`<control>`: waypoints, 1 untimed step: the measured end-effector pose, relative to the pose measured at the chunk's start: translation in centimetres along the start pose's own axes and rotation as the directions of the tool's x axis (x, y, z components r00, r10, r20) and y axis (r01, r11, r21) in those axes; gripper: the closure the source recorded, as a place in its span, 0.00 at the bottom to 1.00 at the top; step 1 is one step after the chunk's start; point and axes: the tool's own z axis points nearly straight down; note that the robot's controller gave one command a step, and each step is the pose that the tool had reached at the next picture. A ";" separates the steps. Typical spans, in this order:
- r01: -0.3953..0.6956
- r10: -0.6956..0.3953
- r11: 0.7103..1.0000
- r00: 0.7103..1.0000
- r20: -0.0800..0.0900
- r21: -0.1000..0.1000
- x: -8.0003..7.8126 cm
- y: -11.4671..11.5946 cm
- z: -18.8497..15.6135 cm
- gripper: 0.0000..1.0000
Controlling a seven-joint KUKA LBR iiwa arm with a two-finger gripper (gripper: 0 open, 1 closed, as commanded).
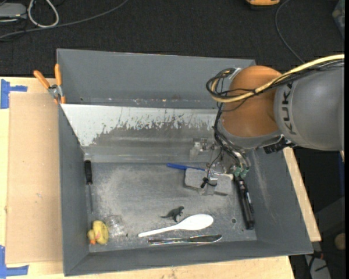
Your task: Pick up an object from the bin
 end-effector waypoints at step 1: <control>0.000 0.000 1.000 1.000 0.006 0.000 -0.2 0.0 -0.3 0.00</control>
Offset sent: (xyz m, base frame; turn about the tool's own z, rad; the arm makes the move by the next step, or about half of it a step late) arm 0.0095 -0.0552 -0.0655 -0.0170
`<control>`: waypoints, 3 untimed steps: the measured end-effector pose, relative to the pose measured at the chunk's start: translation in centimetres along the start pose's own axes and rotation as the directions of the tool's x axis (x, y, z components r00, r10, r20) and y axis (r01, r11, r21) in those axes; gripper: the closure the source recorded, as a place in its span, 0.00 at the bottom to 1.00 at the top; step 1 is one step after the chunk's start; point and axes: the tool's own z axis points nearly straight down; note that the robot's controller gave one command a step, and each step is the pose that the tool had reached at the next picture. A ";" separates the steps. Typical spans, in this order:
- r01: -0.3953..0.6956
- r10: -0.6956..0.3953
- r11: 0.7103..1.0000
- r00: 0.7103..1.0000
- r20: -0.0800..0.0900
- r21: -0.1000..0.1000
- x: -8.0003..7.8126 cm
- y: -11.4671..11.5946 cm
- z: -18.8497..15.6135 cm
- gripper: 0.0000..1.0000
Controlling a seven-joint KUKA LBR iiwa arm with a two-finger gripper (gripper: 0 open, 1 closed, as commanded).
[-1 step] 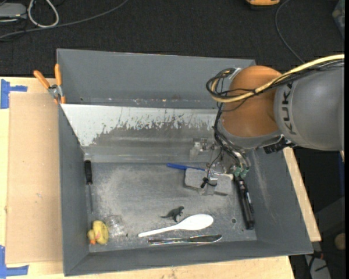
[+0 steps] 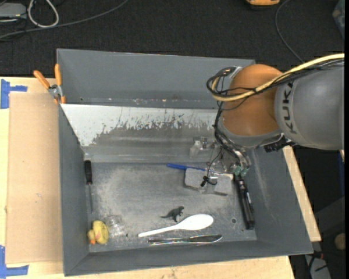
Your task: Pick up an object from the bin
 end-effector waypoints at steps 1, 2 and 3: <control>0.014 -0.014 1.000 1.000 -0.002 0.000 -0.8 -5.6 7.1 0.00; -0.084 0.084 0.996 0.996 0.002 -0.003 -0.5 -5.6 6.9 0.00; -0.021 0.021 1.000 1.000 0.001 -0.001 -0.7 -5.7 7.1 0.00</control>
Offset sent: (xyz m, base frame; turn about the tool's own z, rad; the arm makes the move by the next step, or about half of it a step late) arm 0.0032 -0.0533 -0.0685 0.1134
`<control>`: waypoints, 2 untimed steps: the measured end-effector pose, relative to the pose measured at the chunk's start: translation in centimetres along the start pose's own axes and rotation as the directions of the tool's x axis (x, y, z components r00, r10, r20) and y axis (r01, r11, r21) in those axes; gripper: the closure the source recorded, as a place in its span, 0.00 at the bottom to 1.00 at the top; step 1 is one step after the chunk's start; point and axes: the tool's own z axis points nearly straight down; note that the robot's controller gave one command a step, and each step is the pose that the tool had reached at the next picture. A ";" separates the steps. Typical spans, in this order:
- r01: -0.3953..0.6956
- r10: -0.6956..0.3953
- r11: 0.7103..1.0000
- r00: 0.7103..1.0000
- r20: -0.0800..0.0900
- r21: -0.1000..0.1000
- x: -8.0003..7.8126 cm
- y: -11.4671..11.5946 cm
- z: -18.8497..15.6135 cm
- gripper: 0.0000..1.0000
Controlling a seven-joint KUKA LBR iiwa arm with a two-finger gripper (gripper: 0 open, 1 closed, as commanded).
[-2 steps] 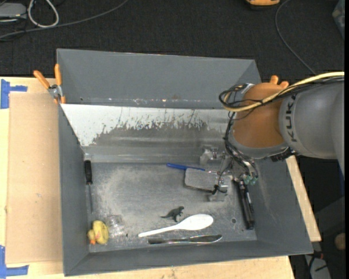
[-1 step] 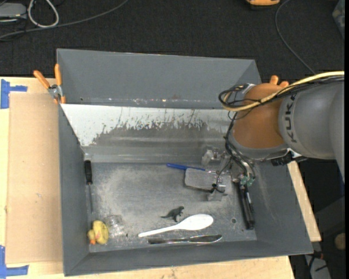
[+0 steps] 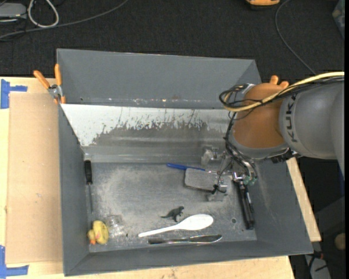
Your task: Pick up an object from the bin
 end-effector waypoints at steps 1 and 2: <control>-0.067 0.067 0.998 0.998 0.000 -0.003 0.1 0.2 -0.1 0.00; 0.014 -0.014 1.000 1.000 0.002 -0.001 -0.1 0.0 0.0 1.00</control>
Offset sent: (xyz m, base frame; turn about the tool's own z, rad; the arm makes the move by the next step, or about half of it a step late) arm 0.0000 -0.0006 -0.0001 -0.0147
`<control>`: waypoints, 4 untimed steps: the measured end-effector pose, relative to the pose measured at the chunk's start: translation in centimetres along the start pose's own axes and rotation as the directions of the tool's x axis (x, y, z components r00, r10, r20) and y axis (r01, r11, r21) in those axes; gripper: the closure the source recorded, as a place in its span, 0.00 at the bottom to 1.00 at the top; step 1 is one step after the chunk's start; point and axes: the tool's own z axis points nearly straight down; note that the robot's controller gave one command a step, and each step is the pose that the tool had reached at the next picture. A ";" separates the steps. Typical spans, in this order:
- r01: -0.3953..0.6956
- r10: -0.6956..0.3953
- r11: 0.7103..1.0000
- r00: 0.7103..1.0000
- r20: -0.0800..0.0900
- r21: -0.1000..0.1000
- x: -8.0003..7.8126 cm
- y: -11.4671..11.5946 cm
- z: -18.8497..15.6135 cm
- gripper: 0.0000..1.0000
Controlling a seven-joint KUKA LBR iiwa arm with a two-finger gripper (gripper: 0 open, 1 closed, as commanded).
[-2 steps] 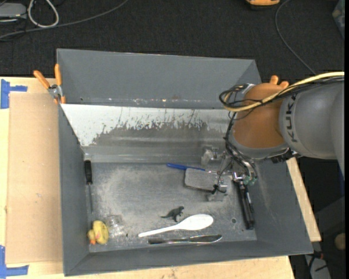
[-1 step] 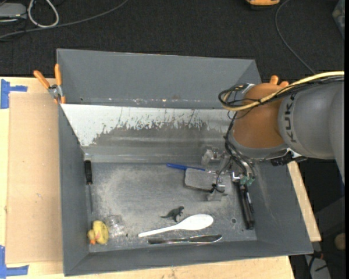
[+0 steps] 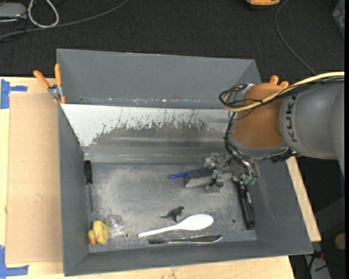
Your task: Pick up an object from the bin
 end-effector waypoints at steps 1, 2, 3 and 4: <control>0.000 0.000 1.000 1.000 0.000 0.000 0.0 0.0 0.0 1.00; 0.000 0.000 1.000 1.000 -0.002 0.000 0.1 0.0 -0.7 1.00; 0.000 0.000 1.000 1.000 -0.001 0.000 0.1 0.0 -1.8 1.00; 0.000 0.000 1.000 1.000 -0.004 -0.001 0.1 0.1 -4.8 1.00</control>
Offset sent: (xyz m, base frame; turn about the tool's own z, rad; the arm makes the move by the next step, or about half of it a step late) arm 0.0001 0.0000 0.0170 0.0000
